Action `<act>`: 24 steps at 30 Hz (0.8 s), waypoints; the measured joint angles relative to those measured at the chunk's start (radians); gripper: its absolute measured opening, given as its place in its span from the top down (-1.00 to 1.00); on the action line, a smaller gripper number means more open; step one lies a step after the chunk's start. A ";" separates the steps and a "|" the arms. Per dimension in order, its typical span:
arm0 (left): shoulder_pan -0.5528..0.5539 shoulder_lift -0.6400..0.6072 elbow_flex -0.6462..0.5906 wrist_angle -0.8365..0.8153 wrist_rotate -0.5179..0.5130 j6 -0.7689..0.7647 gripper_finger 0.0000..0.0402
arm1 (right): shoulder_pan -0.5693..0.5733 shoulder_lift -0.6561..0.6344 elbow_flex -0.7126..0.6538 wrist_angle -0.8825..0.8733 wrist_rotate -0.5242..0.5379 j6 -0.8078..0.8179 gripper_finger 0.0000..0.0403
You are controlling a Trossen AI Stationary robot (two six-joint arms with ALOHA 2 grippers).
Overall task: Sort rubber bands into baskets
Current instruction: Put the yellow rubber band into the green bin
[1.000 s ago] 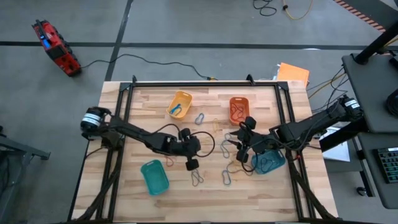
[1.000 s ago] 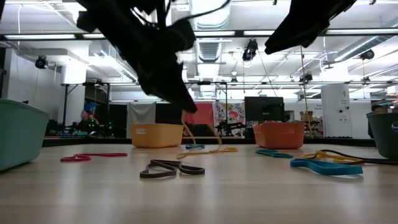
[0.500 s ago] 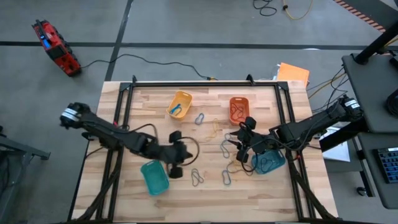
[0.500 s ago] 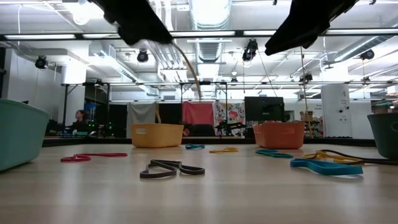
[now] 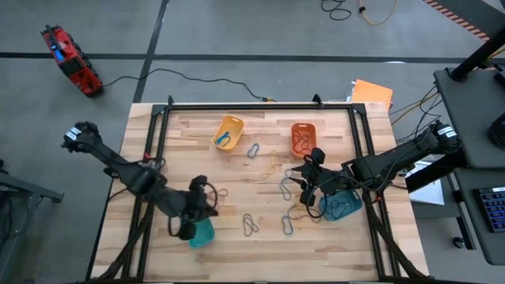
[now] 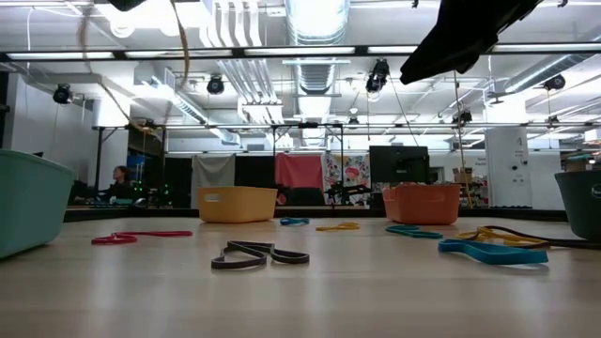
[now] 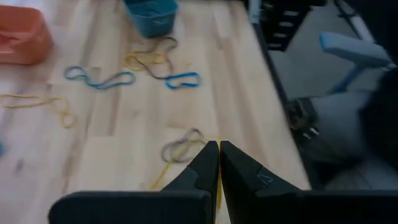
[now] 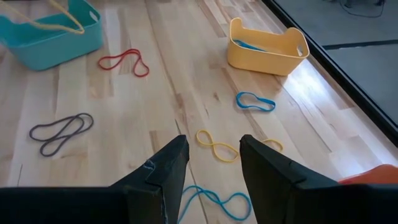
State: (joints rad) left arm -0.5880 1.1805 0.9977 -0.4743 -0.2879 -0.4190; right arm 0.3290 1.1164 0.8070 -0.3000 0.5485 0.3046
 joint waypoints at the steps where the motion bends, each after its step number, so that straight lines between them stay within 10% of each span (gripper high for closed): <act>1: -0.013 -0.011 0.000 -0.013 0.005 -0.008 1.00 | 0.000 0.000 0.000 0.001 0.002 0.000 0.30; 24: -0.105 -0.028 0.000 -0.367 0.110 -0.308 1.00 | 0.000 0.000 -0.008 0.006 0.003 0.001 0.30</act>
State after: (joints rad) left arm -0.6930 1.1521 0.9981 -0.8409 -0.1783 -0.7269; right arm 0.3290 1.1160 0.7990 -0.2938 0.5511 0.3054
